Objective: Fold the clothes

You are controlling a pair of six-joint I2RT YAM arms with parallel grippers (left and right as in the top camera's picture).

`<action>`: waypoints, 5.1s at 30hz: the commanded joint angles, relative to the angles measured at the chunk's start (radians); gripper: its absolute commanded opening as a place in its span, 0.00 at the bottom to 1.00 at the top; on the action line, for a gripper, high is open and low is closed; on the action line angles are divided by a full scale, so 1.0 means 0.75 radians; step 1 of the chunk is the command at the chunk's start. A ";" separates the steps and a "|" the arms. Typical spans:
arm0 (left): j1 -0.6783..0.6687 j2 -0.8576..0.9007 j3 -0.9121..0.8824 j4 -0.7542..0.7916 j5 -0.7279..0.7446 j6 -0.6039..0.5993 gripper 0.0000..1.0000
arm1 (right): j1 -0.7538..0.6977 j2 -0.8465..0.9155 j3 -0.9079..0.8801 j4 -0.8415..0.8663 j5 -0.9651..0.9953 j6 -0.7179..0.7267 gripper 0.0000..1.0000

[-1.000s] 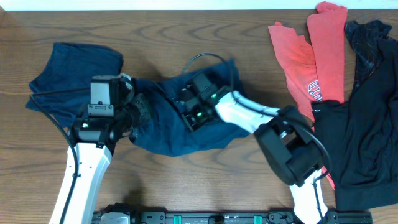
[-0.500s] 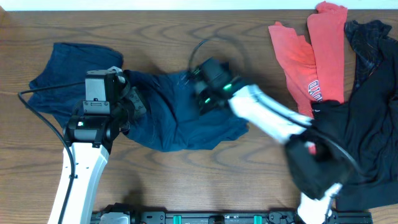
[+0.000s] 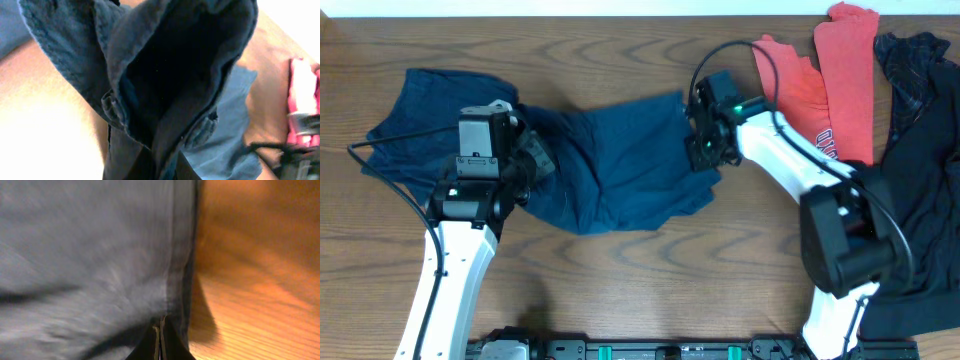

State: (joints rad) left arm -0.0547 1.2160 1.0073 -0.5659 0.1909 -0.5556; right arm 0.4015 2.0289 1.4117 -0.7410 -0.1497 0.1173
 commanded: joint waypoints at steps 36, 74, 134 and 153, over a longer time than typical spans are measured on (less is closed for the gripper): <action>-0.481 0.408 0.046 0.529 0.159 -0.385 0.46 | 0.179 0.036 0.023 -0.180 0.049 0.057 0.12; -0.213 0.780 0.042 -0.166 0.103 -0.107 0.45 | 0.105 0.163 0.148 -0.115 -0.033 -0.136 0.30; -0.176 0.676 0.058 -0.314 0.257 0.187 0.25 | -0.059 -0.195 -0.175 0.448 0.434 0.042 0.70; -0.138 0.680 0.059 0.272 0.334 0.608 0.98 | -0.069 -0.516 -0.172 0.240 0.398 0.042 0.77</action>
State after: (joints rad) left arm -0.1589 1.6585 1.0542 -0.3927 0.3244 -0.2398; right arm 0.3527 1.6405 1.2755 -0.5503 0.1528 0.1493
